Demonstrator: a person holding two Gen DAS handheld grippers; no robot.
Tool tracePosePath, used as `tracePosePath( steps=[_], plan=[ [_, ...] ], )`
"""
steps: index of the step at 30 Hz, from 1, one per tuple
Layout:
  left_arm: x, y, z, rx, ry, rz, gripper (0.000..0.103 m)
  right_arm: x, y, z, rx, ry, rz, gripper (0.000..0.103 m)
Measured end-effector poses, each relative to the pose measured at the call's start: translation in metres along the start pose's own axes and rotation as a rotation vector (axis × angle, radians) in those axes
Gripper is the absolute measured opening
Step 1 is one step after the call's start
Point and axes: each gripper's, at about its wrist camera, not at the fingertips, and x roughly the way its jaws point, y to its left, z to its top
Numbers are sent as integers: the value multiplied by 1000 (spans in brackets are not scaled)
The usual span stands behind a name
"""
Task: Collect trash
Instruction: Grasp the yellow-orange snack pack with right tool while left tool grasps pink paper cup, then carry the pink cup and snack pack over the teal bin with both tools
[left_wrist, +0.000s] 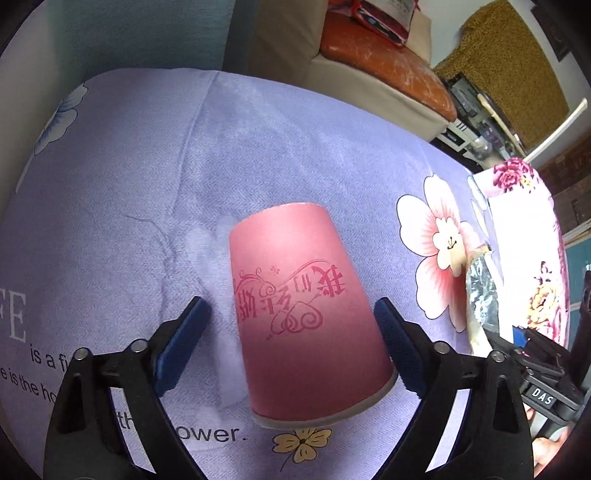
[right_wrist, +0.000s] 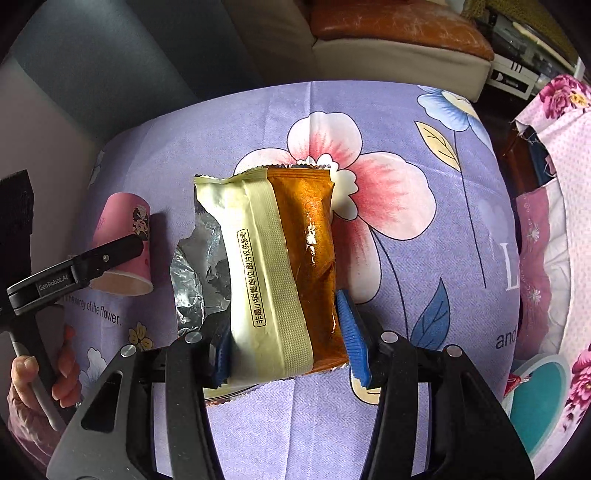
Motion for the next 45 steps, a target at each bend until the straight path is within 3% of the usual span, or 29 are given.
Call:
tracePosePath(
  steps=[1,6,11,19,31,45],
  plan=[
    [1,-5,-1,20,-6,28,63,-3,-4,-2,0,-8,-12,47],
    [-8,-24,-10,102,-60,125,60,-6,-20,-8,21,-28,-34,48],
    [-27,-50,-33,189,-104,136,60,-24,-41,-25,59,-51,-22,48],
    [-50,-112,-88,343,-127,77,60,-74,-80,-80,172,-139,1,48],
    [-59,-221,-170,521,-98,-16,60,-145,-157,-184,330,-252,-70,48],
    [-45,-322,-232,691,-42,-61,61,-184,-226,-258,440,-324,-129,48]
  ],
)
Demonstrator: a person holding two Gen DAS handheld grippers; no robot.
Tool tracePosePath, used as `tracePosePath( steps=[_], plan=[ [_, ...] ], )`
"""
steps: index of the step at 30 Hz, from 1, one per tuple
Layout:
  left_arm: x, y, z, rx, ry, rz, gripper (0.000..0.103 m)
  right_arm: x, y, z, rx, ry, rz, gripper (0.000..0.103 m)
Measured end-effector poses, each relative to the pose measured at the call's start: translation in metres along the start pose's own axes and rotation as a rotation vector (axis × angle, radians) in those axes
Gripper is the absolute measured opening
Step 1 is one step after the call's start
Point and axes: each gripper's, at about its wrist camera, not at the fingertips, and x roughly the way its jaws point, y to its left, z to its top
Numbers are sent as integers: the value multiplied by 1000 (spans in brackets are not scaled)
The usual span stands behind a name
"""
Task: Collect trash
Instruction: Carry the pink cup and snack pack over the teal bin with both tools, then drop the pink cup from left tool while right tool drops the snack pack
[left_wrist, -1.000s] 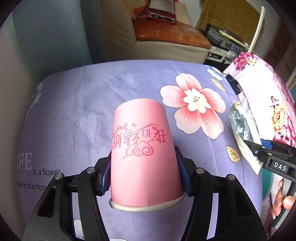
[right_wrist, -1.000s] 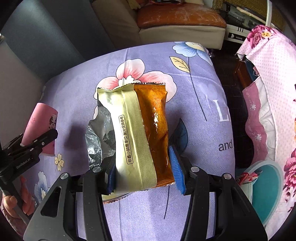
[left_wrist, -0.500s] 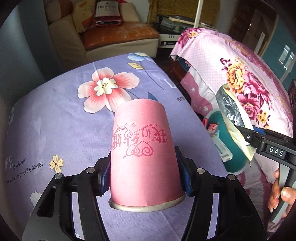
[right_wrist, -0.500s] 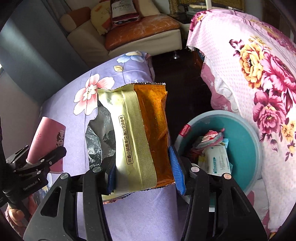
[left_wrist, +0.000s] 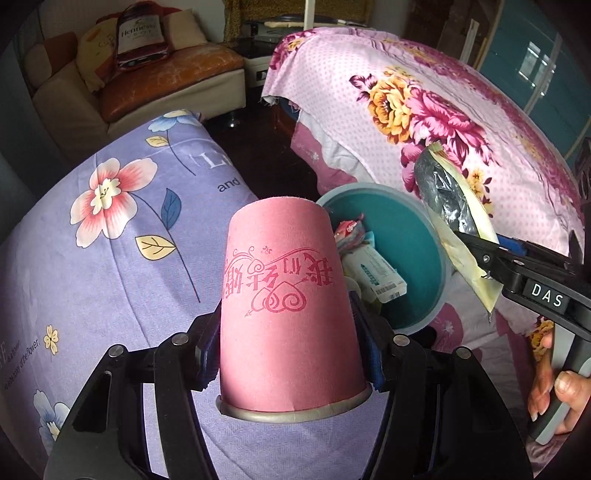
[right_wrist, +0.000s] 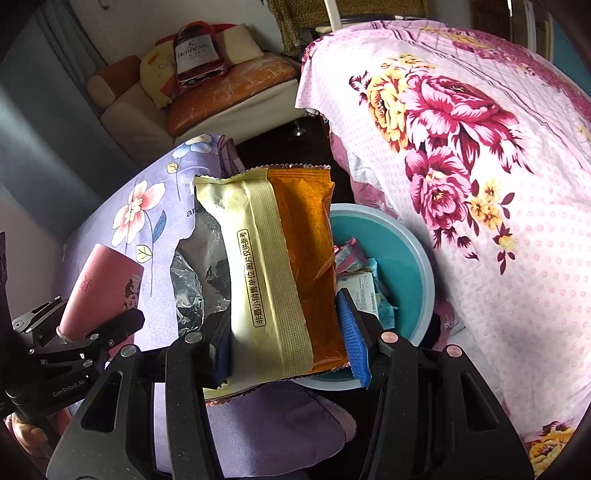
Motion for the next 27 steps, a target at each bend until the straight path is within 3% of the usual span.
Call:
tracePosePath(
  steps=[10,24,26,27],
  plan=[
    [31,-40,15,75,44,-24,62,12,-40,-4,78,17,-12,48],
    [70,-62,38,105,70,-101,65,35,-70,4,141,47,-58,48],
    [74,-64,39,113,65,-108,69,37,-72,6,143,52,-66,48],
    [75,-65,39,114,63,-108,76,39,-73,7,143,55,-70,48]
  ],
)
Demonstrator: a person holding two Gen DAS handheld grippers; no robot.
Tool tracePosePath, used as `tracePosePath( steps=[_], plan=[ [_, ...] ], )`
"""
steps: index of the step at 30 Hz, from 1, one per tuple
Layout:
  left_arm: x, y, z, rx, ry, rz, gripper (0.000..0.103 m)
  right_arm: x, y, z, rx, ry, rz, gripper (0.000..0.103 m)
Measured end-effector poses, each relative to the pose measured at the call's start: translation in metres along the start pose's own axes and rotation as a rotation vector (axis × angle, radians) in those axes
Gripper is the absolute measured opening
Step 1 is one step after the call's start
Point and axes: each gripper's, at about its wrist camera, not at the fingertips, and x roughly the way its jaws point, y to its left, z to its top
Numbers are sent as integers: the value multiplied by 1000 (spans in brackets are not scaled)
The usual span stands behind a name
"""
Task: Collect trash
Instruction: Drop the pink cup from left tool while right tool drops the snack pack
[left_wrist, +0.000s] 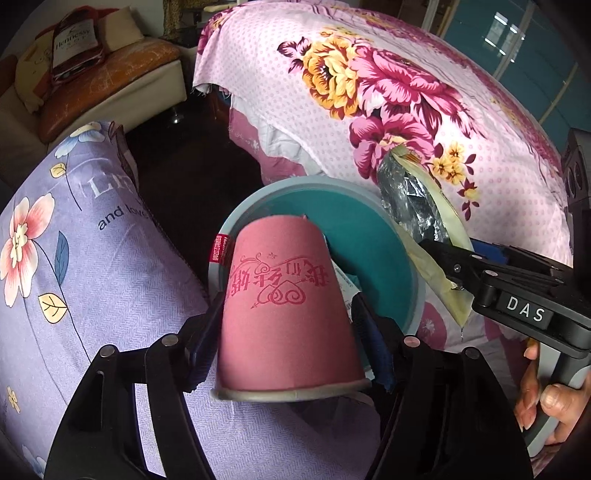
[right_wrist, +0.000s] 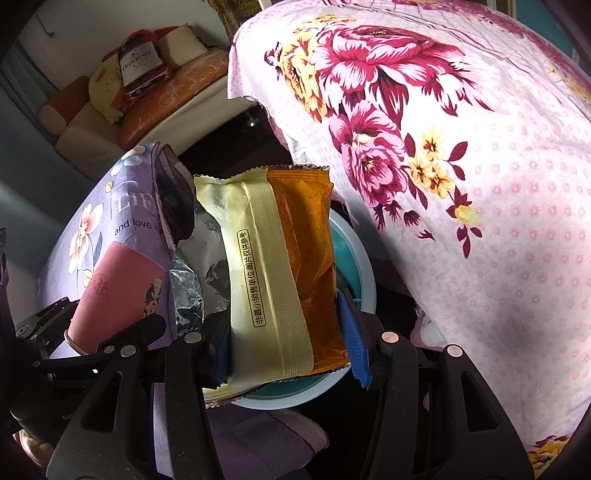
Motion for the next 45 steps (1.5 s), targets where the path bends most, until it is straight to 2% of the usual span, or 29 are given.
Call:
tracePosePath(
  steps=[1,4,23,28,45],
  plan=[
    [1,1,0,0,-4,3,84,1,0,1,1,3,-3,48],
    [3,3,1,-1,-15,13,90,5,0,4,0,8,-10,48],
    [-4,44,-16,-108,0,-15,92,25,28,11,-47,49,-37,50],
    [-6,52,-22,-122,-2,-15,93,26,36,10,-57,55,-46,68],
    [-28,74,-40,-181,-38,-14,93,16,63,4,-88,70,-52,82]
  ],
)
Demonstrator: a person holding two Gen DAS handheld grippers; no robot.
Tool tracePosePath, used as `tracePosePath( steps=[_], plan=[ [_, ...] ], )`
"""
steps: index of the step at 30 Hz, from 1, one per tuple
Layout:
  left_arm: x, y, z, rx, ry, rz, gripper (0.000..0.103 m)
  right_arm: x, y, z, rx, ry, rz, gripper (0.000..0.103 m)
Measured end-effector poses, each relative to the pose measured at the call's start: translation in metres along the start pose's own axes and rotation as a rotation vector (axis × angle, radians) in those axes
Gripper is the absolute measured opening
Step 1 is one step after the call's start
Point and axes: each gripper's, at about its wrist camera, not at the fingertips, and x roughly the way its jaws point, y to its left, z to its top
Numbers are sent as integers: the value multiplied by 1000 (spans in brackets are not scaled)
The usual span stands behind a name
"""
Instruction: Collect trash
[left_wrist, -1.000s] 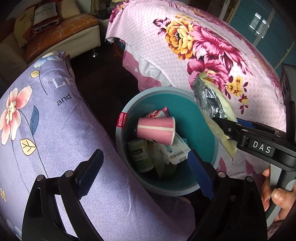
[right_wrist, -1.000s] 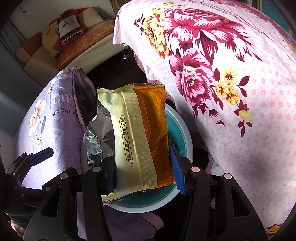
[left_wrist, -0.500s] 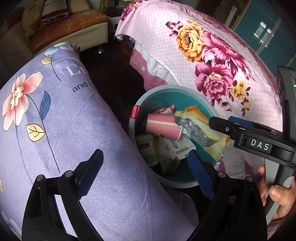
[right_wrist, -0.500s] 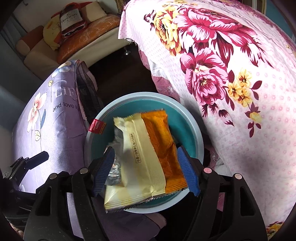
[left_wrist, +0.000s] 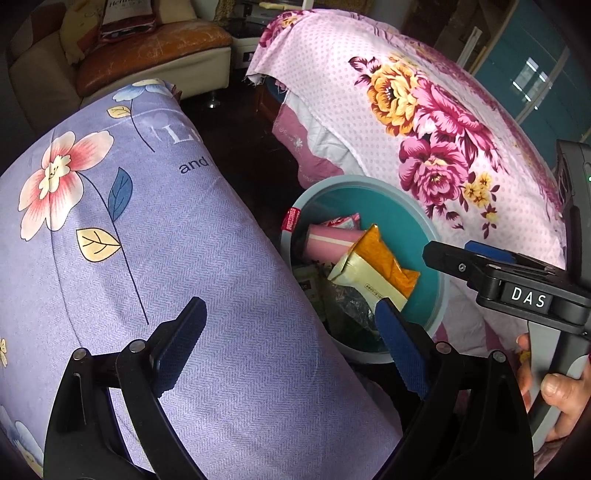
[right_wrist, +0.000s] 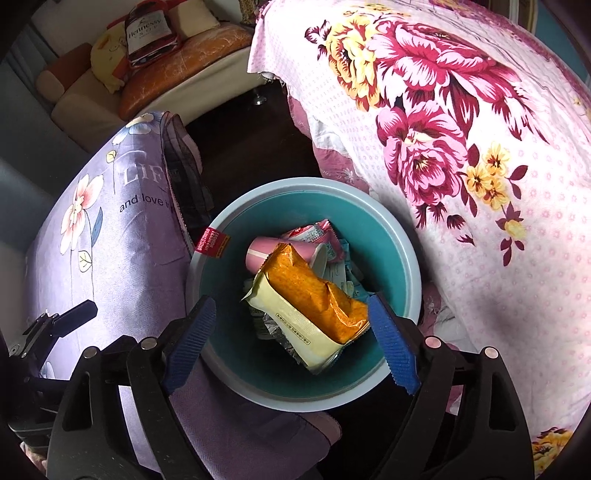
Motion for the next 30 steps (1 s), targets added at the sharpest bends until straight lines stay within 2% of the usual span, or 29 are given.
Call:
tracePosePath(
  steps=[11,20,30],
  plan=[
    [-39,20,-21,-41,-55,55,93,-34,26,-21,-69,-34,-17,86],
    [-76,30,-41,-69,-96,125,95,-70,49,-50,-148,-89,-48,96],
    [-107,37,-69,-103,-110,169,99,-104,65,-87,-244,-158,-86,96]
  ],
)
